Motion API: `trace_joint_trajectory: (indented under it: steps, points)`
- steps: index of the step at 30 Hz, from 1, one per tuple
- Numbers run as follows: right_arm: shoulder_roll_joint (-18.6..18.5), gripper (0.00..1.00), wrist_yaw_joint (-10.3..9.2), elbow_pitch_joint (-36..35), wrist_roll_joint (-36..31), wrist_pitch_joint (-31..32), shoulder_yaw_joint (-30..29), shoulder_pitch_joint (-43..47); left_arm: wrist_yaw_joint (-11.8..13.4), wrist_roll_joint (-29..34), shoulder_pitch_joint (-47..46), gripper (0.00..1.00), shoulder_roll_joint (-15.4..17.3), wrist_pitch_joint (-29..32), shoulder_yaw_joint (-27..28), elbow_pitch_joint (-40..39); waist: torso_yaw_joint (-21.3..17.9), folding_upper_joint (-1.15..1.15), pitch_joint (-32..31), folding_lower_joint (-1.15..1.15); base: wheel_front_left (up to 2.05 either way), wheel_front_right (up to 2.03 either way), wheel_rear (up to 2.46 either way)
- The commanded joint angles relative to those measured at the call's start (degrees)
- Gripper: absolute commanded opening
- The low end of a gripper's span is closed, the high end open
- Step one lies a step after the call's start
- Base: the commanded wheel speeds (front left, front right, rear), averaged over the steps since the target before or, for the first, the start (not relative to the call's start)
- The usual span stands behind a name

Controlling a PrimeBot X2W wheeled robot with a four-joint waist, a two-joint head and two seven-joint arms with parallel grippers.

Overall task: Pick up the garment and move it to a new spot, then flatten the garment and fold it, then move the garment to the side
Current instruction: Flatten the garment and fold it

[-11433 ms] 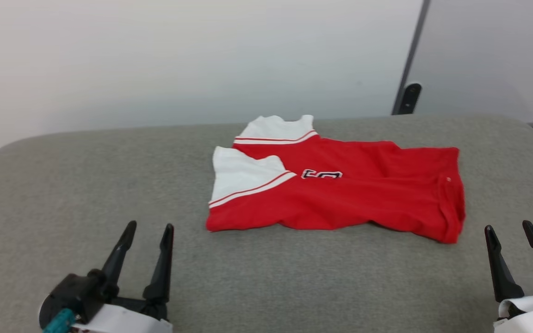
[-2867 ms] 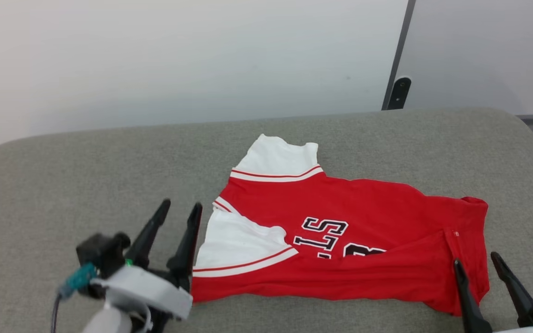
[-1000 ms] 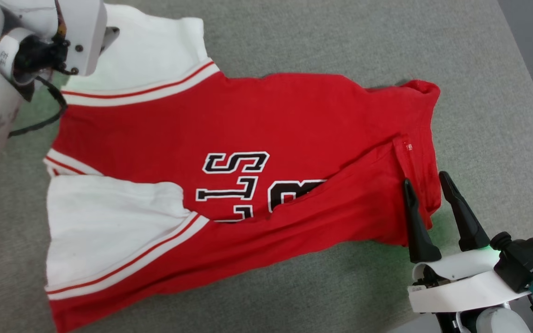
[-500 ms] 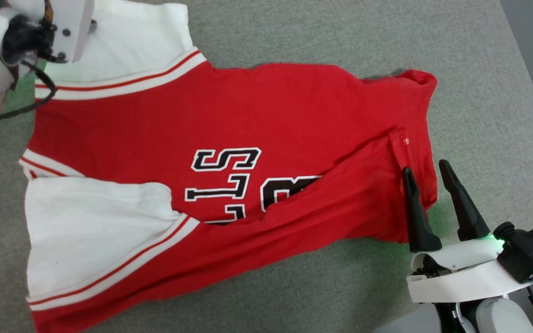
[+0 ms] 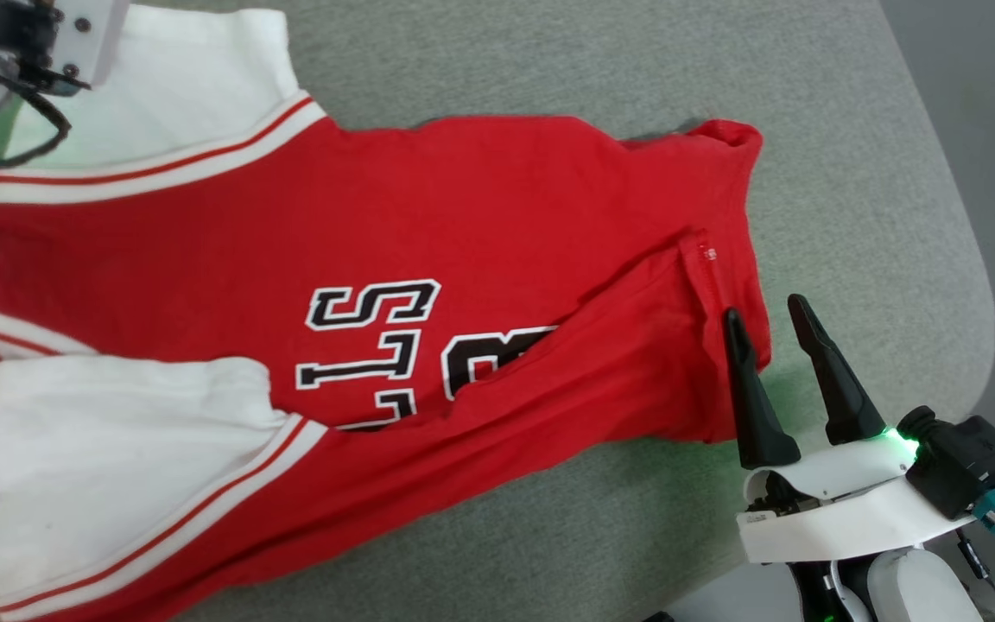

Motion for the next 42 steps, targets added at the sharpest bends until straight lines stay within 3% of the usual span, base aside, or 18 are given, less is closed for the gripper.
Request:
trace_joint_trajectory:
  steps: [1, 7, 13, 18, 24, 30, 37, 42]
  points:
    - [0.19, 1.0, -0.07, 0.07, 0.41, -0.03, -0.03, -0.33, 0.03, 0.9, 4.13, 0.0, 0.58, 2.09, -2.03, 2.24, -0.76, 0.0, 0.5, 0.0, 0.0, 0.0, 0.0]
    - [0.2, 1.0, -0.07, 0.18, 1.28, -0.03, -0.15, -0.81, 3.83, 0.8, 3.25, 0.0, 0.41, 5.51, -2.13, 3.9, -0.77, 0.0, 0.68, 0.0, 0.0, 0.0, 0.0]
    - [0.17, 1.0, -0.07, -0.13, 0.32, -0.02, -1.68, -1.3, 5.06, 0.22, 1.22, 0.0, -0.64, 0.2, -0.22, 0.96, 1.4, 0.0, -0.43, 0.0, 0.0, 0.0, 0.0]
    - [0.16, 1.0, -0.07, -0.35, -1.13, -0.03, -3.46, -1.67, 3.71, -0.65, -0.86, 0.0, -1.8, -6.6, 1.7, -2.14, 4.21, 0.0, -2.04, 0.0, 0.0, 0.0, 0.0]
    - [0.12, 1.0, -0.07, 1.27, -1.12, -0.03, -4.2, -2.58, 2.05, -2.04, -0.24, 0.0, -2.96, -10.6, 2.48, -2.78, 6.9, 0.0, -4.16, 0.0, 0.0, 0.0, 0.0]
    - [-5.95, 1.0, -0.07, 7.44, 3.54, 3.12, -1.67, -8.06, 0.97, -3.29, 1.09, 0.0, -4.16, -12.6, 2.52, -2.24, 8.75, 0.0, -6.57, 0.0, 0.0, 0.0, 0.0]
    - [-14.66, 1.0, -0.06, 13.43, 9.17, 15.14, 0.9, -18.52, 0.34, -4.24, 2.52, 0.0, -5.04, -14.28, 2.21, -0.79, 9.01, 0.0, -7.44, 0.0, 0.0, 0.0, 0.0]
    - [-18.32, 1.0, -0.08, 20.01, 15.63, 26.73, 4.71, -26.6, 0.04, -4.75, 2.19, 0.0, -5.47, -14.97, 1.96, -0.09, 8.84, 0.0, -7.12, 0.0, 0.0, 0.0, 0.0]
